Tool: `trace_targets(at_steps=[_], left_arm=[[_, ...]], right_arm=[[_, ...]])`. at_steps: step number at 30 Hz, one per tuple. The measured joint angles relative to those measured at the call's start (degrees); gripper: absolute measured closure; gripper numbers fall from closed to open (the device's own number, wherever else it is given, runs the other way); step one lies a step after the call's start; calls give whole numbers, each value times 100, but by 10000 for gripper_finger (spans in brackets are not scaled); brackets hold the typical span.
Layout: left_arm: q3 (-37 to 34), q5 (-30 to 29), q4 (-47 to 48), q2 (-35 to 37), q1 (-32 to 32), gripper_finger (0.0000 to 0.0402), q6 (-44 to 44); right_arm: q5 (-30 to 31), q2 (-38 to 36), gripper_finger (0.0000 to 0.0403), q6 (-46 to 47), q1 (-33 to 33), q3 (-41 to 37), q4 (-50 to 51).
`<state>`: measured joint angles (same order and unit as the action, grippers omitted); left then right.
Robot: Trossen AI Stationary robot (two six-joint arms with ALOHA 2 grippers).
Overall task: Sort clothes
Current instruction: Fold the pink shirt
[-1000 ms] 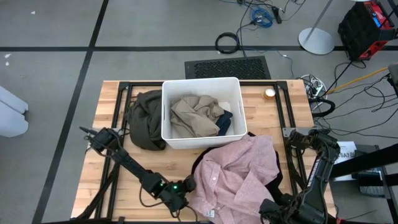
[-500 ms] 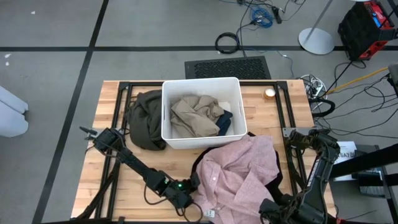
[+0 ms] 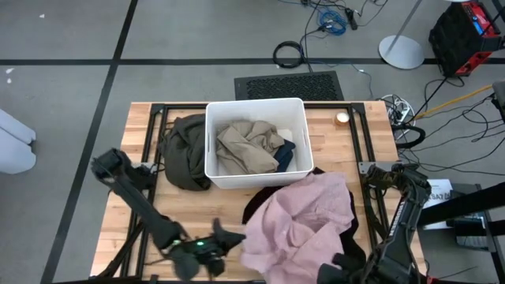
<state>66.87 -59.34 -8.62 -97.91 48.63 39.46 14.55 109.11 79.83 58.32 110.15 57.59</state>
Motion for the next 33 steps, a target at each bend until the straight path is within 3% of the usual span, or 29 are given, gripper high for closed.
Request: trace_targets(at_steps=[5, 10, 14, 18, 22, 26, 33], left_arm=[[2, -450, -83, 965, 289, 400, 2], [2, -696, -968, 1878, 463, 401, 348], [2, -687, -2574, 2461, 554, 401, 1501], [271, -413, -4150, 2892, 581, 401, 3081], [1148, 45, -4292, 3125, 579, 401, 3799], [2197, 755, -3885, 3098, 480, 401, 4079], [3695, 2581, -2752, 2887, 314, 401, 3229]], right_arm=[[836, -143, 403, -1596, -168, 0, -601], [2084, -502, 403, -3780, -248, 0, -1491], [2999, -920, 403, -6035, -251, 0, -2738], [3207, -1416, 403, -8319, -247, 0, -4149], [3198, -1932, 403, -10367, -365, 0, -5530], [3027, -2412, 403, -11645, -782, 1, -6385], [481, -2965, 403, -11460, -1921, 2, -6776]])
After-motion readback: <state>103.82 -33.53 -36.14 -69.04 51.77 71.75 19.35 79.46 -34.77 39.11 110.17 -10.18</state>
